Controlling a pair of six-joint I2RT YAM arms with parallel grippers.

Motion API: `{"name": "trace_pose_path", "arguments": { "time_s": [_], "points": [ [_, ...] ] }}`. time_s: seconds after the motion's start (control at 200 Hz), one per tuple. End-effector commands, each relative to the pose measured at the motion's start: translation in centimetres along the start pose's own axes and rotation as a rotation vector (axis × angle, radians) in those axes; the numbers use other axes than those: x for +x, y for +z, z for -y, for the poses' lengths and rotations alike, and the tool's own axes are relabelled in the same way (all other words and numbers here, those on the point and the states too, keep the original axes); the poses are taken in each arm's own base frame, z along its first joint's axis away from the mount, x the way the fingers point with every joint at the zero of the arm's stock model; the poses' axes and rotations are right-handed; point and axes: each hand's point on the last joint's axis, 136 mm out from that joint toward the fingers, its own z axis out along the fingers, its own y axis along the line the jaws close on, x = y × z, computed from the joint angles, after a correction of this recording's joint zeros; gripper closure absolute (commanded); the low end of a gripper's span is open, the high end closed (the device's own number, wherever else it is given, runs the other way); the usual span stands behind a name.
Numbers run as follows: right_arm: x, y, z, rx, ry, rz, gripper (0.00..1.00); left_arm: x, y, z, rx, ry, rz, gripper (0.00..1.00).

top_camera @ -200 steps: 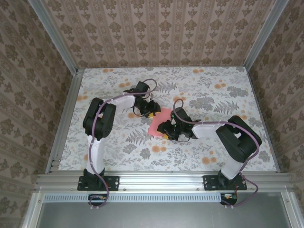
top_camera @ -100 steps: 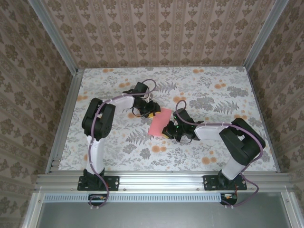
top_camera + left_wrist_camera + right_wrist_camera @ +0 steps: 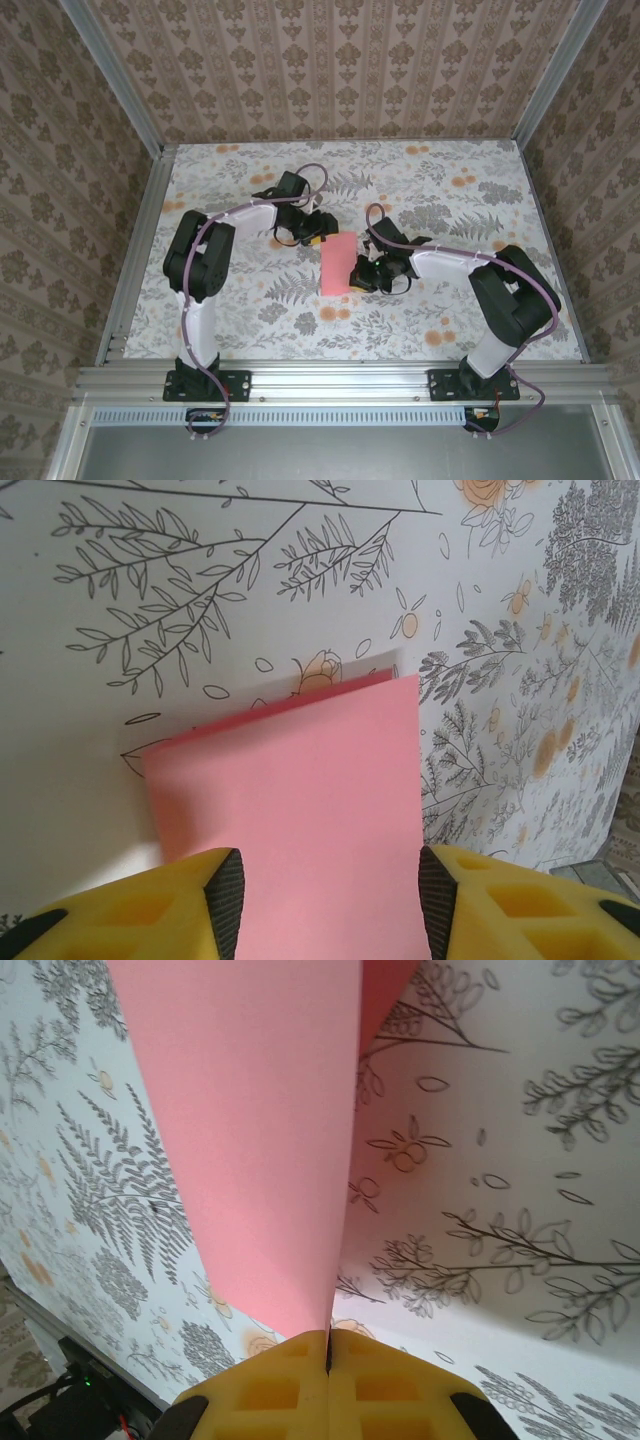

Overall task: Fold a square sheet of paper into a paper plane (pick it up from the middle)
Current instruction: Third fold the triangle at the center of the table.

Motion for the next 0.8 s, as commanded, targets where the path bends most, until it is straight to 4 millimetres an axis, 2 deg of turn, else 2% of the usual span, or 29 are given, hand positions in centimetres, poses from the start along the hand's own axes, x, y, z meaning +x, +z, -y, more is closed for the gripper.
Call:
{"name": "trace_pose_path", "arguments": {
  "time_s": [0.0, 0.11, 0.39, 0.515, 0.6, 0.8],
  "points": [
    [0.8, -0.7, 0.3, 0.013, -0.012, -0.044, 1.00, 0.4, 0.6, -0.8, -0.031, 0.011, -0.035, 0.49],
    [0.5, -0.5, 0.3, 0.000, 0.019, -0.028, 0.99, 0.6, 1.3, -1.6, -0.057, 0.001, -0.053, 0.51],
    [0.2, -0.7, 0.3, -0.048, 0.107, 0.034, 0.82, 1.2, 2.1, -3.2, -0.110, -0.029, -0.080, 0.53],
    [0.2, -1.4, 0.6, -0.032, 0.114, 0.061, 0.78, 1.4, 2.3, -3.6, -0.119, -0.037, -0.086, 0.53],
    [0.2, -1.7, 0.5, -0.040, 0.115, 0.074, 0.78, 1.5, 2.4, -3.8, -0.120, -0.043, -0.090, 0.54],
    [-0.1, -1.6, 0.1, -0.063, 0.129, 0.084, 0.90, 1.5, 2.5, -3.7, -0.117, -0.043, -0.091, 0.54]
  ]
}}
